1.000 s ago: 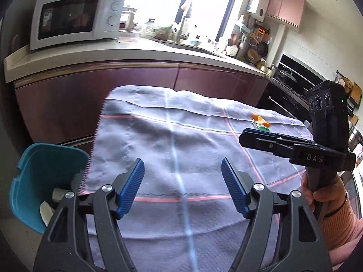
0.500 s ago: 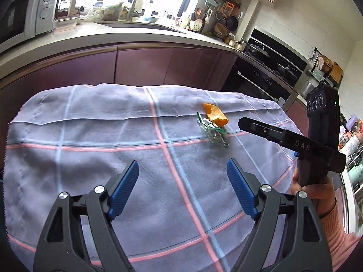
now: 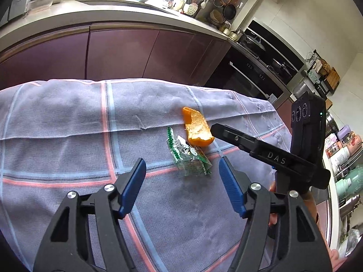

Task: Collect trash
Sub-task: 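Grasp the orange peel with the right tool while the left tool grasps the green wrapper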

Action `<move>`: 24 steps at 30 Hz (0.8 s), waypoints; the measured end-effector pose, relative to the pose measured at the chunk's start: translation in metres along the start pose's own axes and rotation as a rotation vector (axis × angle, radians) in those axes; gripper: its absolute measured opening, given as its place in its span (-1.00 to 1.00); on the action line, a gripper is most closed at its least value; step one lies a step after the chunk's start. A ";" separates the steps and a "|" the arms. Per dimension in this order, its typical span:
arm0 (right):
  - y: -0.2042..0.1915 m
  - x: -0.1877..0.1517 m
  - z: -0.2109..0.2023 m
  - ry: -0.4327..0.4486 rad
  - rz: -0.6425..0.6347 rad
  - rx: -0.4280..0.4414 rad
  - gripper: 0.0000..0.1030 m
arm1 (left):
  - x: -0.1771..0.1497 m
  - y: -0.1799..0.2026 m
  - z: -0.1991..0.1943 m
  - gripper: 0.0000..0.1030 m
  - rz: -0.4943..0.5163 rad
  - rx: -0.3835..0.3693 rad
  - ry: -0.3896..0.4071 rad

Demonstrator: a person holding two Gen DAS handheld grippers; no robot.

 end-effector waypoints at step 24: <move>0.019 -0.010 0.010 -0.046 0.081 0.025 -0.84 | -0.010 0.007 0.043 -0.72 -0.050 -0.066 -0.074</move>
Point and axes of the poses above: each gripper's, at about its wrist camera, not at the fingertips, and z roughly the way its jaws point, y to its right, x to its top, the point moved 7 cm from there along z, roughly the way its jaws point, and after that the axes turned 10 degrees about y, right-handed, at the moved point
